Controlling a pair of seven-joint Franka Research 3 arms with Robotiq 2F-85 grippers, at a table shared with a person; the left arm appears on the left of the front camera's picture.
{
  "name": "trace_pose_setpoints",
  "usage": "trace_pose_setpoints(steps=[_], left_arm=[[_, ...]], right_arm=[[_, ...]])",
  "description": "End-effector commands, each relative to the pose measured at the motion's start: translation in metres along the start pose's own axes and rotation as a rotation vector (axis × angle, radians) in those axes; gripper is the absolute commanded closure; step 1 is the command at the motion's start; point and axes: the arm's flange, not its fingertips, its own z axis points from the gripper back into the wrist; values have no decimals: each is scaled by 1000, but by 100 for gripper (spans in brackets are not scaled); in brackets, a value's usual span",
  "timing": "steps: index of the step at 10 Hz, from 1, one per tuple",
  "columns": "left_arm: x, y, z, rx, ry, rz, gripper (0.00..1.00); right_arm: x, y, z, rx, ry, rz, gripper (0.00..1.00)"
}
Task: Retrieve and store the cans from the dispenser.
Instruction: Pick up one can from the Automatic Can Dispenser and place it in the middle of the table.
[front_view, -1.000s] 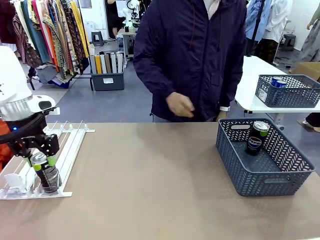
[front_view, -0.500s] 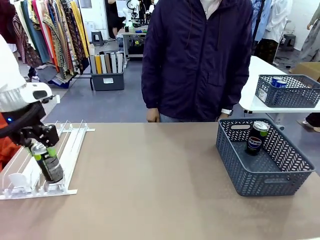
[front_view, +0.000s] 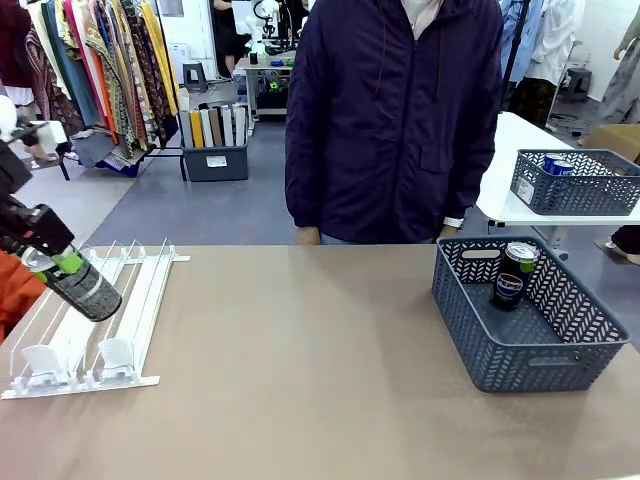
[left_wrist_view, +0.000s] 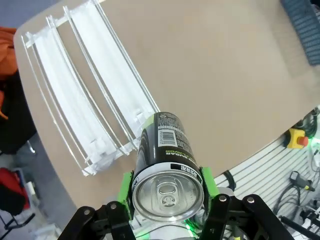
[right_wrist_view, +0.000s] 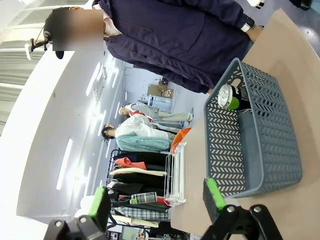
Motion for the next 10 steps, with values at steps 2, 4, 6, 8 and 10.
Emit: trace_pose_setpoints(steps=[2, 4, 6, 8, 10], left_arm=[[-2, 16, -8, -144, -52, 31, 100], [-4, 4, 1, -23, -14, 12, 100], [-6, 8, -5, -57, -11, 27, 100], [0, 12, -15, -207, 11, 9, 100], [52, -27, -7, -299, -26, 51, 100]], right_arm=[[1, 4, -1, 9, -6, -5, 0], [1, 4, -1, 9, -6, -5, 0], [1, 4, -1, 9, -6, -5, 0], [1, 4, -1, 9, -6, -5, 0], [1, 4, -1, 9, -6, -5, 0]])
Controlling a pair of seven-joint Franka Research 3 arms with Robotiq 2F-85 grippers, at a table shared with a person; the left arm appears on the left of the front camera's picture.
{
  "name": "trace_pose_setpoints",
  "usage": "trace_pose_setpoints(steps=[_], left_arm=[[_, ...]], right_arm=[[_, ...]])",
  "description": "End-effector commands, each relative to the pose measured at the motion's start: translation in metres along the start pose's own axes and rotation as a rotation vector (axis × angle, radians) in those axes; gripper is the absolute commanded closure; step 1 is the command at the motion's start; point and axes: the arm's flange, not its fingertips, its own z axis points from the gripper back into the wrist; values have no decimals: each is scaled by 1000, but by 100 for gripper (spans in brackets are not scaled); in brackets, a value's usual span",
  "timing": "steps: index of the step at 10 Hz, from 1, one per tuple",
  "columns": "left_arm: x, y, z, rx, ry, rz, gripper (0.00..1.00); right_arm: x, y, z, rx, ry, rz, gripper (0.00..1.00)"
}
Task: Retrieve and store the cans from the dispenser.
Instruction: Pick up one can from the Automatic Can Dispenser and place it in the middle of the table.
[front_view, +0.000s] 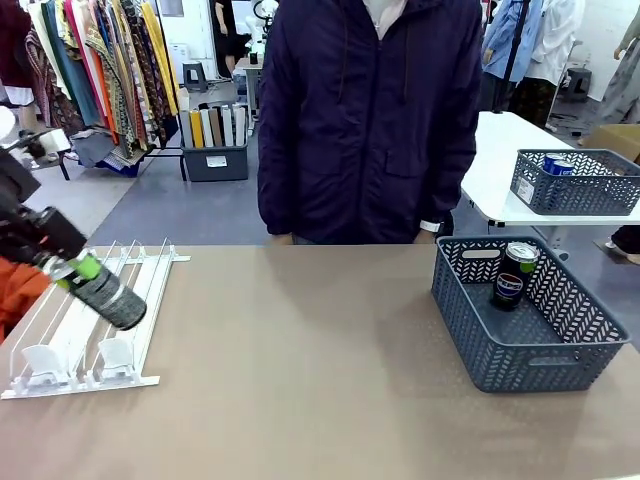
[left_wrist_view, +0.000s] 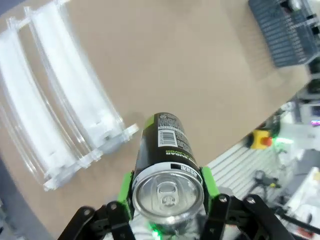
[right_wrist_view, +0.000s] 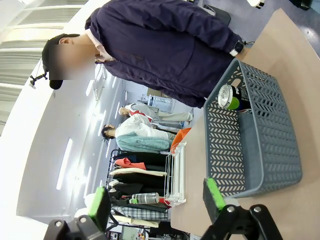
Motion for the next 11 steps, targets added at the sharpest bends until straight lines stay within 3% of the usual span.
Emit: trace_pose_setpoints(steps=[1, 3, 5, 9, 11], left_arm=[[67, -55, -6, -83, -22, -10, 100], [132, -123, -61, -76, 31, -20, 100], [170, -186, -127, -25, 123, -67, 100], [176, -239, -246, 271, 224, -102, 100], [172, -244, -271, 335, 251, -110, 100]], right_arm=[[1, 4, -1, 9, -6, -6, 0], [1, 4, -1, 9, -6, -6, 0], [1, 4, -1, 9, -6, -6, 0], [1, 4, -1, 9, -6, -6, 0], [1, 4, -1, 9, -6, -6, 0]])
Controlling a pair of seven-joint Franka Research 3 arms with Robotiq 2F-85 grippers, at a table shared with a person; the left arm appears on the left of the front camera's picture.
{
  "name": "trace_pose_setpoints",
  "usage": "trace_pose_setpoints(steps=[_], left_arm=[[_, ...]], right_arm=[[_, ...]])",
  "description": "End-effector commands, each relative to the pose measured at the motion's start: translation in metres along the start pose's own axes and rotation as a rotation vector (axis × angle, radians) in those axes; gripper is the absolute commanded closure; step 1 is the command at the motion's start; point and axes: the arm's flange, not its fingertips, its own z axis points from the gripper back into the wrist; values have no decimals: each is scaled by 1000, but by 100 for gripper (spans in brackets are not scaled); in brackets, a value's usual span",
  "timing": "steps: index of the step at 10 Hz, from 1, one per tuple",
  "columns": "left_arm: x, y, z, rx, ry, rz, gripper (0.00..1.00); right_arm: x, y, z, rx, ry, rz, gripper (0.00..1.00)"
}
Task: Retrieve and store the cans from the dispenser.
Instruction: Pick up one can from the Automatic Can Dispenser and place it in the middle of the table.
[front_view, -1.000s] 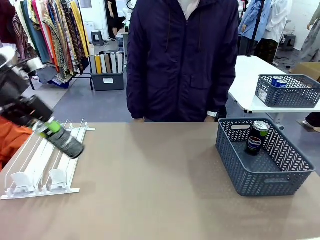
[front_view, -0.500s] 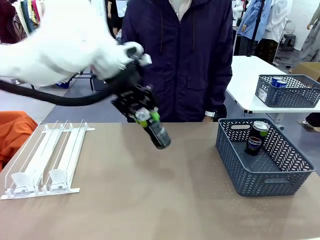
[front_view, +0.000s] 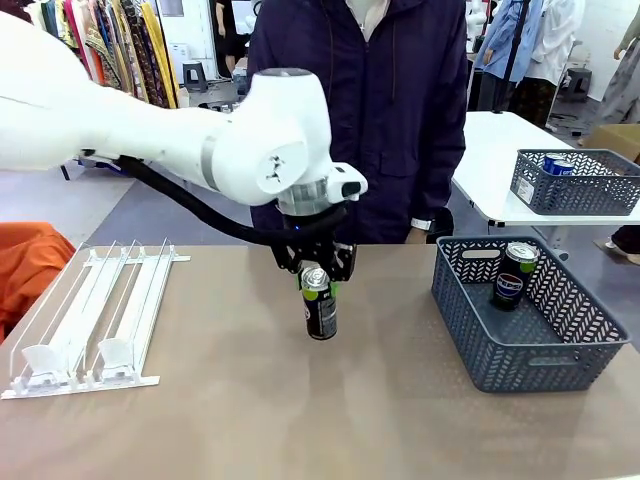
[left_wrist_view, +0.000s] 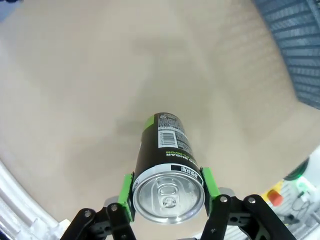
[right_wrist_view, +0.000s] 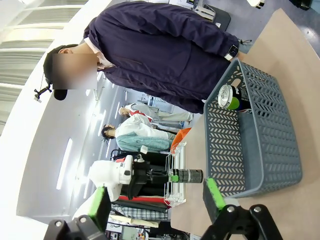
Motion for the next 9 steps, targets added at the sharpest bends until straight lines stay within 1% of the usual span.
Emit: trace_pose_setpoints(steps=[1, 4, 5, 6, 9], left_arm=[[11, -4, 7, 32, 15, 41, 100], [12, 0, 1, 23, 34, 53, 100], [13, 2, 1, 18, 41, 58, 58], [13, 2, 2, 28, 40, 57, 0], [13, 1, 0, 34, 40, 53, 0]], right_arm=[[1, 4, -1, 9, -6, -6, 0], [1, 4, -1, 9, -6, -6, 0], [1, 4, -1, 9, -6, -6, 0], [1, 4, -1, 9, -6, -6, 0], [1, 4, -1, 9, -6, -6, 0]])
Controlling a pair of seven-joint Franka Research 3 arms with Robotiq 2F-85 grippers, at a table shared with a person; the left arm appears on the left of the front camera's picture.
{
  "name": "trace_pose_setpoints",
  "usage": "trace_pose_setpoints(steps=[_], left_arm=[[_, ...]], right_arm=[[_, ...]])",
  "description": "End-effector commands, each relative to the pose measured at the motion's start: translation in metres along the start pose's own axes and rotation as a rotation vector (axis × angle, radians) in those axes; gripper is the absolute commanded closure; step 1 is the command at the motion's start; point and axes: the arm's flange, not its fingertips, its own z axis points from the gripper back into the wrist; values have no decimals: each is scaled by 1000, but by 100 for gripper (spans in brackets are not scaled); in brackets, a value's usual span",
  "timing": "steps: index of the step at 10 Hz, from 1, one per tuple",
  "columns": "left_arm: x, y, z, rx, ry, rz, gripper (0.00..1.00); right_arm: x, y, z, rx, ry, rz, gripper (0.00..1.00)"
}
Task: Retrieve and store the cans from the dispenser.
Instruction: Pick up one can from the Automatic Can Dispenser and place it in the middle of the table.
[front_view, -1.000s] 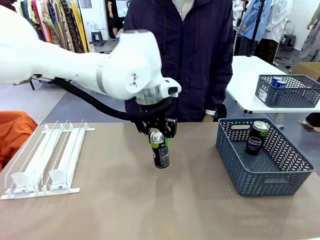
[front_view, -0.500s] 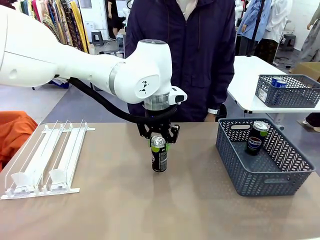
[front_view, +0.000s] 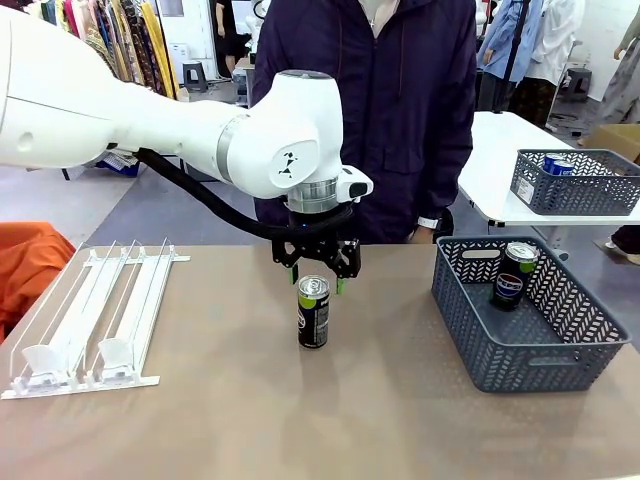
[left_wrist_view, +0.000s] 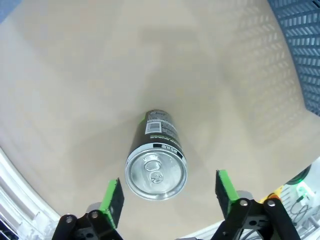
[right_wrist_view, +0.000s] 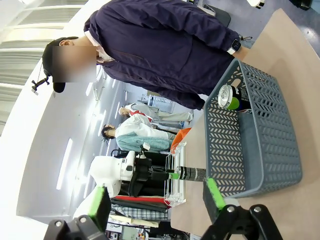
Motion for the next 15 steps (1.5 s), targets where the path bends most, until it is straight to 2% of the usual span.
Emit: trace_pose_setpoints(steps=[1, 3, 5, 6, 7, 8, 9, 10, 12, 14, 15], left_arm=[[0, 0, 1, 3, 3, 14, 0], [-3, 4, 6, -11, -8, 20, 0], [-15, 23, 31, -22, -20, 36, 0], [-30, 51, 53, -76, -20, 47, 0], [-51, 93, 74, -153, 14, 36, 0], [-82, 151, 92, -310, 53, -3, 0], [-104, 189, 100, -419, 11, 20, 0], [-141, 248, 106, -570, -83, 97, 0], [-203, 334, 87, -832, -245, 258, 0], [-250, 393, 51, -1065, -372, 424, 0], [-261, 410, 38, -1218, -443, 345, 0]], right_arm=[[1, 4, -1, 9, -6, -6, 0], [1, 4, -1, 9, -6, -6, 0], [1, 4, -1, 9, -6, -6, 0], [1, 4, -1, 9, -6, -6, 0], [1, 4, -1, 9, -6, -6, 0], [1, 4, -1, 9, -6, -6, 0], [1, 4, -1, 9, -6, -6, 0], [1, 4, -1, 9, -6, -6, 0], [1, 4, -1, 9, -6, -6, 0], [1, 4, -1, 9, -6, -6, 0], [1, 4, -1, 9, -6, -6, 0]])
